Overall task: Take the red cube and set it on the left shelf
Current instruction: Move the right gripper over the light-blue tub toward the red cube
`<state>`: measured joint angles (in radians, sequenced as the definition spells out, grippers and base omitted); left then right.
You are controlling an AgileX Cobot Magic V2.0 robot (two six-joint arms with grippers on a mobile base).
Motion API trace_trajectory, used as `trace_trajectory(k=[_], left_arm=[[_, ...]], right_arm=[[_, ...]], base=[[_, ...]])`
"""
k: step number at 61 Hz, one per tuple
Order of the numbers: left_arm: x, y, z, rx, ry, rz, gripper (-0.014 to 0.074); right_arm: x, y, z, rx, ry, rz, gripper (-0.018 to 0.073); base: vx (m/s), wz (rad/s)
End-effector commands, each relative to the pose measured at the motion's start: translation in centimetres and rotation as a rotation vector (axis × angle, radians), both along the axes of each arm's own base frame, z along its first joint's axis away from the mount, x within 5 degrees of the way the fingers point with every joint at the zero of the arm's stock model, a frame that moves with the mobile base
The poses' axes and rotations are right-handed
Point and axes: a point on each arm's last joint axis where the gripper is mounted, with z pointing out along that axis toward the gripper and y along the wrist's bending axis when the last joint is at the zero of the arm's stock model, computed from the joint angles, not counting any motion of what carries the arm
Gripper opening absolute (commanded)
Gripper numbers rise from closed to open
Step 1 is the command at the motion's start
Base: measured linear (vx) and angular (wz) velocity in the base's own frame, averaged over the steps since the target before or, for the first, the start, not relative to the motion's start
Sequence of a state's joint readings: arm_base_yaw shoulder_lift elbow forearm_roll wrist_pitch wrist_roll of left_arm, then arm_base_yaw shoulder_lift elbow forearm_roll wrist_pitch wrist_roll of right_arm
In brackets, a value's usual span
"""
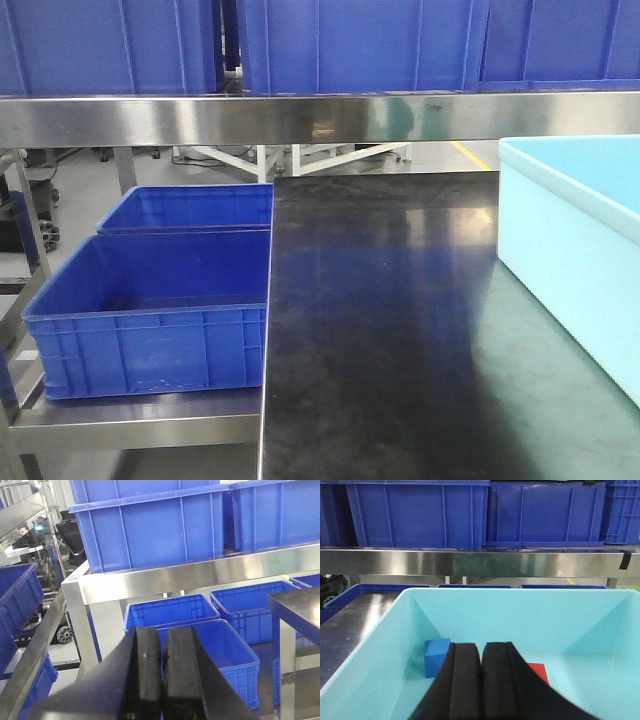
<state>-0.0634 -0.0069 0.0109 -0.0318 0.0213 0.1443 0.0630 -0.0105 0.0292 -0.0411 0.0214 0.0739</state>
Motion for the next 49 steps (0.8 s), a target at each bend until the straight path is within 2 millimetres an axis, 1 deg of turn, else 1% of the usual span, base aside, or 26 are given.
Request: trace_trajectory(k=[1,29,45,49], left_arm=[[0.1,0.04,0.0,-0.013,-0.056,0.005,0.0106],[0.1,0.04,0.0,-0.013,-0.056,0.005,0.0106],[0.1,0.04,0.0,-0.013,-0.056,0.005,0.0106],[0.1,0.04,0.0,-0.013,-0.056,0.005,0.0106]], right_arm=[[-0.37,0.0,1.7,-0.002,-0.127,0.0,0.005],[-0.38,0.0,1.74,-0.002,-0.131,0.001,0.005],[-0.42,0.01,2.06,0.001,-0.166,0.002,0.005],[-0.24,0.02,2.26,0.0,-0.153,0.002,0.005]], base=[[0.0,0.0],[0.0,0.0],[0.01,0.05],[0.0,0.0]])
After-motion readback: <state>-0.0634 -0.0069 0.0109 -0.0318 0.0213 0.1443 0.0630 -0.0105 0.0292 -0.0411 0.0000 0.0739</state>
